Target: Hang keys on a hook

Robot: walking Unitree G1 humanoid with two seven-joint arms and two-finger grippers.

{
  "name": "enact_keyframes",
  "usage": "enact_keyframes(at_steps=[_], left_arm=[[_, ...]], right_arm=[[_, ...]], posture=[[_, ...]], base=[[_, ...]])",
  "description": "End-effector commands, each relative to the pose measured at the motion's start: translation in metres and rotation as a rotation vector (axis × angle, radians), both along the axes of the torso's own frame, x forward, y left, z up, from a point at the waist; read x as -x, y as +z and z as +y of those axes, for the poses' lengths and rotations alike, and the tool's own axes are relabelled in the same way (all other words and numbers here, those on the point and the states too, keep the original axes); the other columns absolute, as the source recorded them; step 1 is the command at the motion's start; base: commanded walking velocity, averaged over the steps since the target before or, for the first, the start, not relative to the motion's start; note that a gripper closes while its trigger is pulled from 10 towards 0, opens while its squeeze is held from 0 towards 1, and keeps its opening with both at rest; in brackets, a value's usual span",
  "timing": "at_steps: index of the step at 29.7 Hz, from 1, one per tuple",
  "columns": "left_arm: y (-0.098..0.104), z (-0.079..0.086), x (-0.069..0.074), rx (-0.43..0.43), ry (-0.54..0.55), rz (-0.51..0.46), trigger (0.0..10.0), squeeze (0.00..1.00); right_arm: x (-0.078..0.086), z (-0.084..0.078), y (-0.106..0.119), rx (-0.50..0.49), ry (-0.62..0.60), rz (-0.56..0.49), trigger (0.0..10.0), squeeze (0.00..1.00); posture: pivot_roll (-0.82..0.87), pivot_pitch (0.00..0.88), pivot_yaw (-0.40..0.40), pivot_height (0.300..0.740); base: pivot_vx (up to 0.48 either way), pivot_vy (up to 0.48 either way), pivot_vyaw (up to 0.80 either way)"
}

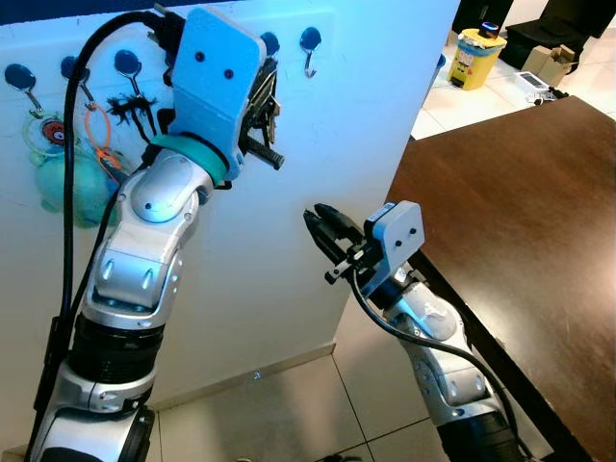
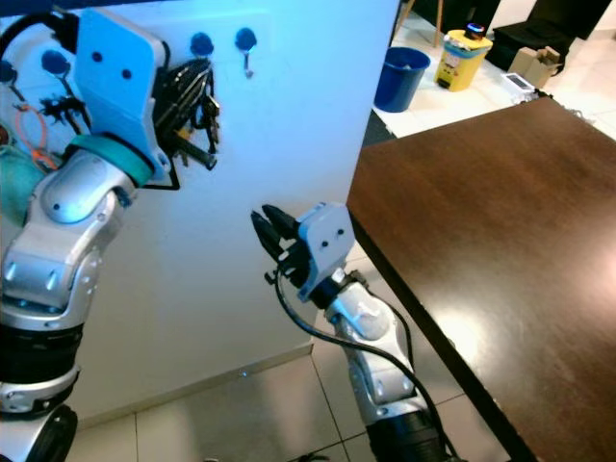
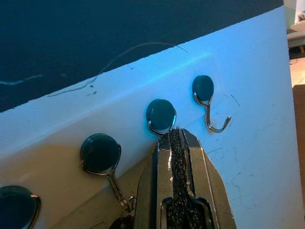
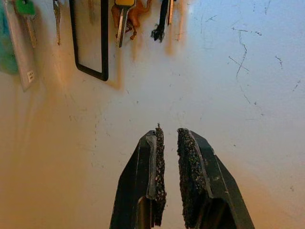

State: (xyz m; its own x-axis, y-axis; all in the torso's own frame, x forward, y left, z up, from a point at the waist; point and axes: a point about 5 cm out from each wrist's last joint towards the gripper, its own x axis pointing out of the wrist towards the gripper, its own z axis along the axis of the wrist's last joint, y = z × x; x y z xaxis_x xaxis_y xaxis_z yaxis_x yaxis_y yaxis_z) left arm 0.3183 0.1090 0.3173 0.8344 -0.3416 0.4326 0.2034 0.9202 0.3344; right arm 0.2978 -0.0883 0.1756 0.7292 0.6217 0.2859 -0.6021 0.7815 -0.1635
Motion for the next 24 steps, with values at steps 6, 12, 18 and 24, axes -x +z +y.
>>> enact_keyframes(at_steps=[6,12,18,24], left_arm=[[-0.002,0.006,-0.005,-0.01,0.045,0.01,10.0,0.0],[-0.011,0.008,-0.007,-0.042,0.059,0.048,10.0,0.0],[-0.026,0.01,-0.003,-0.054,0.031,0.109,10.0,1.0],[-0.024,0.009,0.002,-0.027,0.004,0.106,10.0,0.0]], right_arm=[[0.002,0.001,-0.003,-0.005,0.004,0.02,10.0,0.0],[0.002,0.001,-0.003,-0.007,0.004,0.021,10.0,0.0],[0.002,0.001,-0.004,-0.005,0.005,0.023,10.0,0.0],[0.002,0.001,-0.004,-0.005,0.006,0.024,10.0,0.0]], posture=[[0.07,0.0,0.09,0.74],[0.07,0.0,0.09,0.74],[0.07,0.0,0.09,0.74],[0.07,0.0,0.09,0.74]], base=[[0.0,0.0,0.0],[0.0,0.0,0.0],[0.0,0.0,0.0],[0.0,0.0,0.0]])
